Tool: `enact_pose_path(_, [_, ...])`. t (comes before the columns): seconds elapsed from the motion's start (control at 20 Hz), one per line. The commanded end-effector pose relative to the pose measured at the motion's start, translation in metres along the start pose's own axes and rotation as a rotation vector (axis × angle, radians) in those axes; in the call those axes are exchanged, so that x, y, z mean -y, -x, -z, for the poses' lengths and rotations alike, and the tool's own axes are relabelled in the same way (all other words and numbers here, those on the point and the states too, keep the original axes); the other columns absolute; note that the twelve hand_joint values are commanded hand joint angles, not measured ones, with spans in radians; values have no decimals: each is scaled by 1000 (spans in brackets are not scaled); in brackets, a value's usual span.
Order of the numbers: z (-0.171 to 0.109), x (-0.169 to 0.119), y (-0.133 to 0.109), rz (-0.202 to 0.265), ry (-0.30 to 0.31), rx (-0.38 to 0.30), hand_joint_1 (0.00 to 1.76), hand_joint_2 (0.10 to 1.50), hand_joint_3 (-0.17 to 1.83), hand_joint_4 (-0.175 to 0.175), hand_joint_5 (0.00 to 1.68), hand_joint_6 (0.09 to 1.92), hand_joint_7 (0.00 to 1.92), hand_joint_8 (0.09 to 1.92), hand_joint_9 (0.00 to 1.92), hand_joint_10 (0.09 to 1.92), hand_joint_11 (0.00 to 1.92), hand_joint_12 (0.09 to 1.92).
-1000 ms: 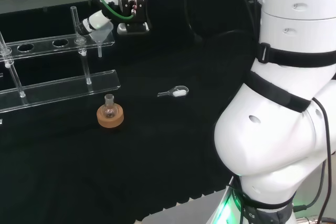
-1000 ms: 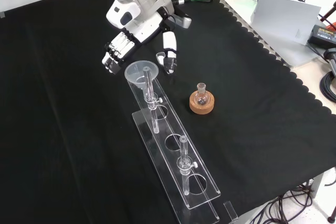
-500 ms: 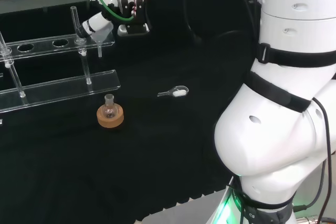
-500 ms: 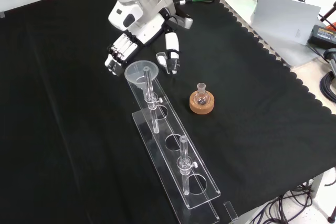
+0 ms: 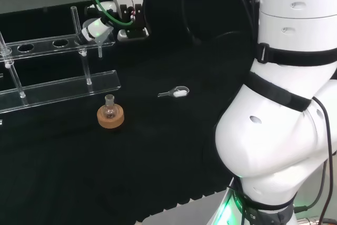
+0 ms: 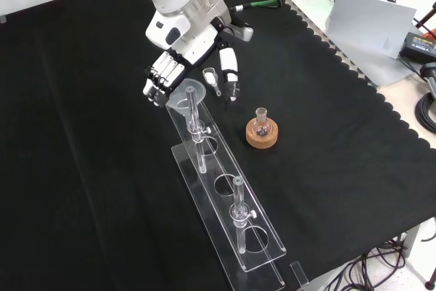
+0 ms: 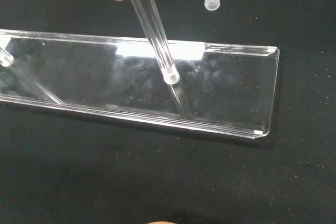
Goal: Pick up the funnel from the transparent funnel stand.
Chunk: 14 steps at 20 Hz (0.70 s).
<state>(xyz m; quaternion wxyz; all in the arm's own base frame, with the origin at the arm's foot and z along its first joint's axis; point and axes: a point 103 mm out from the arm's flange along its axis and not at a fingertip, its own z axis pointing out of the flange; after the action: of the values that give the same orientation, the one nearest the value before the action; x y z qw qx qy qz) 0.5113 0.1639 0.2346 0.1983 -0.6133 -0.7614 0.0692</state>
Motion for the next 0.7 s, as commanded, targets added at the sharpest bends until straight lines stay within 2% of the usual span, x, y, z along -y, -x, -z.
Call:
enact_pose_path(0.05, [-1,-1,-1,2,0,3,388,721,18,9,0,87,79,87,31,87,0,474])
enact_pose_path(0.25, [-1,-4,-2,8,7,7,401,718,16,8,0,87,87,87,41,87,0,487])
enact_pose_path(0.4, [-1,-6,-4,10,15,6,414,718,11,4,0,87,110,117,47,87,0,574])
enact_pose_path(0.7, [1,-12,-4,22,17,23,422,717,3,1,0,87,91,331,1,374,0,729])
